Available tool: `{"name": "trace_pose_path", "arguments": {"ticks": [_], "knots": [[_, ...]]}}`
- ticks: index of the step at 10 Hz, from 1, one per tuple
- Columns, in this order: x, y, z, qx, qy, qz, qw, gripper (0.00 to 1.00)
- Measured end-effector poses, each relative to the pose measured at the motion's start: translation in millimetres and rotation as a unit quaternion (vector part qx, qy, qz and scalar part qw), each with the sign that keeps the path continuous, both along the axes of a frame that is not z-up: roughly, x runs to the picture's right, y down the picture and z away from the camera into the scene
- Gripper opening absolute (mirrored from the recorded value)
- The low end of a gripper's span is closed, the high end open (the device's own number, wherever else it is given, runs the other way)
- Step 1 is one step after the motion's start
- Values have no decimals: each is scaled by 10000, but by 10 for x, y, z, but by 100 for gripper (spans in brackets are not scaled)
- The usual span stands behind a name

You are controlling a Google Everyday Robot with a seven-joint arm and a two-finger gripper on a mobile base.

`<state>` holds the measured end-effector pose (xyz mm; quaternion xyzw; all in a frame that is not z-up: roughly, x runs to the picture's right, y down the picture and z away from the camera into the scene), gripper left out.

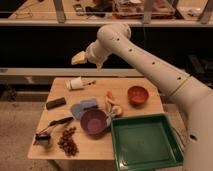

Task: Place towel in tray

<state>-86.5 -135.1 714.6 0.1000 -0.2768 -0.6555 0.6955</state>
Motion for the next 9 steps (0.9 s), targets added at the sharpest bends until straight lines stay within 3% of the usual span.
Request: {"name": "trace_pose_path", "arguments": {"ticks": [9], "knots": [[0, 5, 8, -7, -1, 1, 10000, 80]]}}
